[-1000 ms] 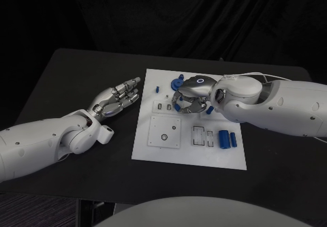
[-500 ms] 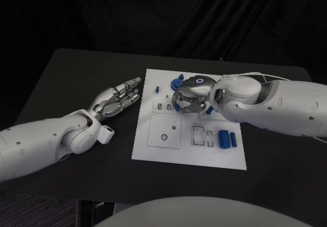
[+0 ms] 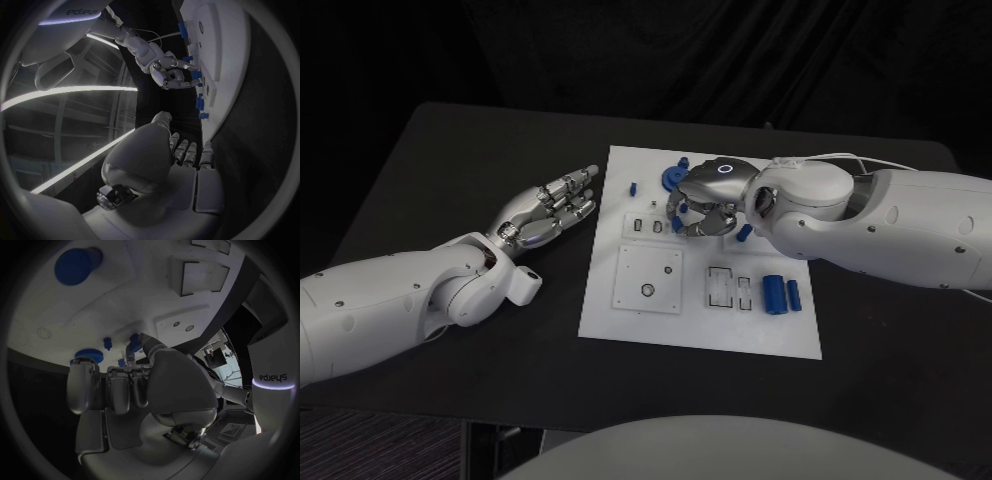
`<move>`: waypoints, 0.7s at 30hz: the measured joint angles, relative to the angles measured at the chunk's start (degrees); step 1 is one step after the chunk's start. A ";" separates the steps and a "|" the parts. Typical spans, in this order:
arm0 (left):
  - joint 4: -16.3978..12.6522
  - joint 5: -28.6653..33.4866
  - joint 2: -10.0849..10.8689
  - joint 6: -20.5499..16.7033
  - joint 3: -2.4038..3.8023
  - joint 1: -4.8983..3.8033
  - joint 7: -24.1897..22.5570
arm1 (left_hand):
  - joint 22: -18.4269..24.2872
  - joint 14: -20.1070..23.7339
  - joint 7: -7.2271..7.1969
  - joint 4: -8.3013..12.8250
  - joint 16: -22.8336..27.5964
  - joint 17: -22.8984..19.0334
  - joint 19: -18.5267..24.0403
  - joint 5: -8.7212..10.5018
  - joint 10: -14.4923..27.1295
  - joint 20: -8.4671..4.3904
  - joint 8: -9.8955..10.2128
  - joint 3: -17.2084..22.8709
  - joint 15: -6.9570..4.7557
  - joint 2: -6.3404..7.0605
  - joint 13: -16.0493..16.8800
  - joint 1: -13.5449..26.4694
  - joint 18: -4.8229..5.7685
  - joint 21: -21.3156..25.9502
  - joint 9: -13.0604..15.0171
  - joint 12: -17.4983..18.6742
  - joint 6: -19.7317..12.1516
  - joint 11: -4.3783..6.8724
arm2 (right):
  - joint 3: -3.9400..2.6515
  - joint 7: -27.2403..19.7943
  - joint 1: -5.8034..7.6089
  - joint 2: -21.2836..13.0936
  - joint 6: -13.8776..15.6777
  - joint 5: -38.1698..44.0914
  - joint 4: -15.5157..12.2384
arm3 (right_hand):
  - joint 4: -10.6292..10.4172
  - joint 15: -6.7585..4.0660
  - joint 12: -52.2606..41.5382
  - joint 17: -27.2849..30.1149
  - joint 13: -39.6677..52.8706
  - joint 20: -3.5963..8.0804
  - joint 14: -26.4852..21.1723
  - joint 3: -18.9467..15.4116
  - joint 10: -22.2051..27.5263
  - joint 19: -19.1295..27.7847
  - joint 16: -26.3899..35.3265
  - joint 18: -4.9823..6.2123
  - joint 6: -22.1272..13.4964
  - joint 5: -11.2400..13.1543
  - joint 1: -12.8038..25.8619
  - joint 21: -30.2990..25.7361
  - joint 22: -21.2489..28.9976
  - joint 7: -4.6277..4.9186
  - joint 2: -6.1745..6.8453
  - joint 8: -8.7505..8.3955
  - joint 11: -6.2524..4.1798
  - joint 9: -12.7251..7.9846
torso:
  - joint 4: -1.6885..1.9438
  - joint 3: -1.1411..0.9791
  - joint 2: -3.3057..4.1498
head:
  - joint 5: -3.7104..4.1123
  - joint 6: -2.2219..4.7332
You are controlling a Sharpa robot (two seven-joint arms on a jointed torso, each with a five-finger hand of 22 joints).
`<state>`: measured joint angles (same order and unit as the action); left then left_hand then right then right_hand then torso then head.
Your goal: Assemble the parts on the task board
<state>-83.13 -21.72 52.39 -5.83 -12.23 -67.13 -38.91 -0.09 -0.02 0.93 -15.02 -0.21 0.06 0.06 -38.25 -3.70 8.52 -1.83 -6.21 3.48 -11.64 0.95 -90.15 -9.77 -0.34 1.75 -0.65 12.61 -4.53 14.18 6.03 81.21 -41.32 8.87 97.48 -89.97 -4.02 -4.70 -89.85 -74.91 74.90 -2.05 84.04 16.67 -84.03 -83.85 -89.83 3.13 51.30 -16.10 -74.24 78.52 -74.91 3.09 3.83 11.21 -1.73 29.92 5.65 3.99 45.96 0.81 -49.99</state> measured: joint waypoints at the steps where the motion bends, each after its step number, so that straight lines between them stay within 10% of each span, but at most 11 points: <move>1: 0.00 0.00 0.00 0.00 0.00 0.00 0.00 | 0.00 0.00 0.00 0.00 0.00 0.00 0.00 0.00 0.00 0.00 0.00 0.00 0.00 0.00 0.00 0.00 0.00 0.00 0.00 0.00 0.00 0.00 | 0.00 0.17 0.00 -0.03 0.01 0.00 -0.01 | 0.00 0.00 0.00 0.00 0.00 0.00 0.00 0.00 0.00 0.00 0.00 0.00 0.00 0.00 0.00 -0.18 0.00 0.00 0.00 0.00 0.00 0.01 | 0.00 -0.01 0.00 | 0.00 0.00; 21: -0.02 0.00 0.07 0.06 0.00 0.12 0.00 | -0.01 0.00 0.00 0.00 0.00 0.03 0.00 0.00 0.00 0.00 0.00 0.00 0.00 0.00 0.00 0.00 0.00 0.00 0.00 0.00 0.00 0.00 | -0.06 3.25 -0.10 -0.44 0.57 2.10 -0.32 | 0.32 0.00 0.00 0.00 0.04 0.00 0.00 -0.32 0.00 0.00 0.23 0.00 -0.04 0.00 0.00 -0.54 0.01 0.04 0.01 -0.01 0.00 0.54 | -0.05 -0.03 0.00 | 0.02 0.00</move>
<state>-83.15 -21.72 52.47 -5.77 -12.23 -67.01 -38.91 -0.09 -0.02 0.93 -15.02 -0.21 0.09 0.06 -38.25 -3.70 8.52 -1.83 -6.21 3.48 -11.64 0.95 -90.15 -9.76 -0.34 1.75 -0.65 12.61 -4.53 14.12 9.28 81.11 -41.77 9.44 99.57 -90.28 -3.71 -4.70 -89.85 -74.91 74.94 -2.05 84.05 16.36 -84.03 -83.85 -89.60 3.13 51.26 -16.10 -74.24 77.98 -74.91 3.13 3.84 11.20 -1.73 30.46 5.60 3.96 45.96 0.83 -49.99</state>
